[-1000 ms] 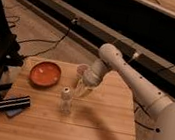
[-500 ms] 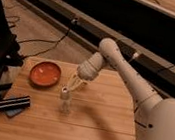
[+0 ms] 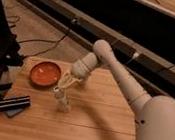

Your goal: Knock the bottle over

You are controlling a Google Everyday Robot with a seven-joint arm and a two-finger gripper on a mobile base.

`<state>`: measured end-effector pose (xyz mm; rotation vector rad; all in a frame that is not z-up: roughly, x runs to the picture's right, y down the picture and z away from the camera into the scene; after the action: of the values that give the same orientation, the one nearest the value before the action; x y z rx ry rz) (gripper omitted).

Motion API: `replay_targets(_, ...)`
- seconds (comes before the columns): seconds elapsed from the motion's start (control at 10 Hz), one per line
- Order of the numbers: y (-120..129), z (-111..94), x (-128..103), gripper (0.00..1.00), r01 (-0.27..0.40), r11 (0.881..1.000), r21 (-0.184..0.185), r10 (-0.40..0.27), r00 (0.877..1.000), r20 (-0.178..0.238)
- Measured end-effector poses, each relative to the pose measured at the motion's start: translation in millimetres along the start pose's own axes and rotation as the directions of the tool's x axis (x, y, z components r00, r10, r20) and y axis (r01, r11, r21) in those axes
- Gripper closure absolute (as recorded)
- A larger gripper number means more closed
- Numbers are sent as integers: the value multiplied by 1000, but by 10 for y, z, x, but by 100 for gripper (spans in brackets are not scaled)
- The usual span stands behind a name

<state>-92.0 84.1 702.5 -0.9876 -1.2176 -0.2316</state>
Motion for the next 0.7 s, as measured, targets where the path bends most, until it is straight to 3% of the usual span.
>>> replay_targets(0.3, 5, 189, -39, 100, 46, 999, -21, -46, 999, 17)
replay_targets(0.4, 26, 258, 38, 100, 55, 998, -31, -56, 998, -12)
replay_targets(0.7, 30, 244, 14, 100, 59, 998, -28, -59, 998, -7)
